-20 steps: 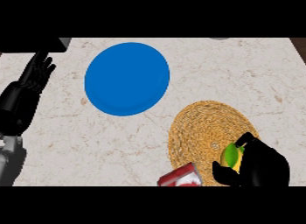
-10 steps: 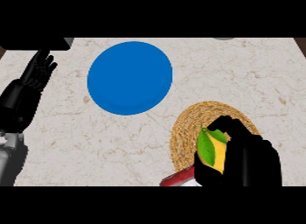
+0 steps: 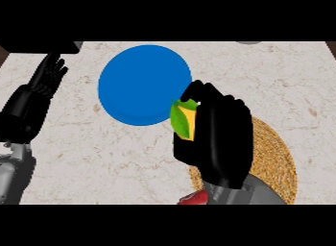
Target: Pick the lemon from the placemat and place it in the plate
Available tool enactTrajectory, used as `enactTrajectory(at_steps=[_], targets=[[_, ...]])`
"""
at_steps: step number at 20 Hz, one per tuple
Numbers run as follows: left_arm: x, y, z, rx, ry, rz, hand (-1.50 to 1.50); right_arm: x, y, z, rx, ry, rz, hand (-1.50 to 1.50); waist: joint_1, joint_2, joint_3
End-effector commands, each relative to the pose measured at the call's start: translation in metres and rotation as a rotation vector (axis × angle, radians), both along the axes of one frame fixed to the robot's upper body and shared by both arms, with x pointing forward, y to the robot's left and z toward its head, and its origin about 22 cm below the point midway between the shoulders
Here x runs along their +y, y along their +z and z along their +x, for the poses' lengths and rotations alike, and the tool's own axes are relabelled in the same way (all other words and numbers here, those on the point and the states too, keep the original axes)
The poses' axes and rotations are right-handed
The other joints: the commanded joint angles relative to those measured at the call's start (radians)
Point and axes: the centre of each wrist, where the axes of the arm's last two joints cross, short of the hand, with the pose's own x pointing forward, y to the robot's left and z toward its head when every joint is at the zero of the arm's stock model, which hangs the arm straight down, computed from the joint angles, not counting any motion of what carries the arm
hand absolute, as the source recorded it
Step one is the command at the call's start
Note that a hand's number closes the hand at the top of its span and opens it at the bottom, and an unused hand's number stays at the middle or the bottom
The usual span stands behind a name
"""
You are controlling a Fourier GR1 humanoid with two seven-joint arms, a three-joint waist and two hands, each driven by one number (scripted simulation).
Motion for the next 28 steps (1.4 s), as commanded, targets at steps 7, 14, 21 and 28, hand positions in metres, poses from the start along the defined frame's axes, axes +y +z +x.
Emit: enactTrajectory(at_steps=[7, 14, 21, 28], targets=[[-0.011, -0.001, 0.007, 0.000, -0.042, 0.017, 0.00, 0.039, 0.015, 0.089, 0.043, -0.050, 0.179, 1.50, 0.035, 0.012, 0.000], [-0.024, -0.003, 0.011, -0.013, -0.057, 0.012, 0.00, 0.047, -0.015, 0.139, 0.085, -0.105, 0.169, 1.50, 0.054, 0.019, -0.001], [-0.037, 0.010, 0.015, -0.036, -0.075, -0.003, 0.00, 0.049, -0.035, 0.168, 0.149, -0.126, 0.086, 1.50, 0.082, 0.025, 0.000], [-0.027, -0.003, 0.014, -0.030, -0.103, -0.009, 0.00, 0.029, -0.063, 0.179, 0.219, -0.217, 0.235, -1.50, 0.103, 0.033, -0.001]])
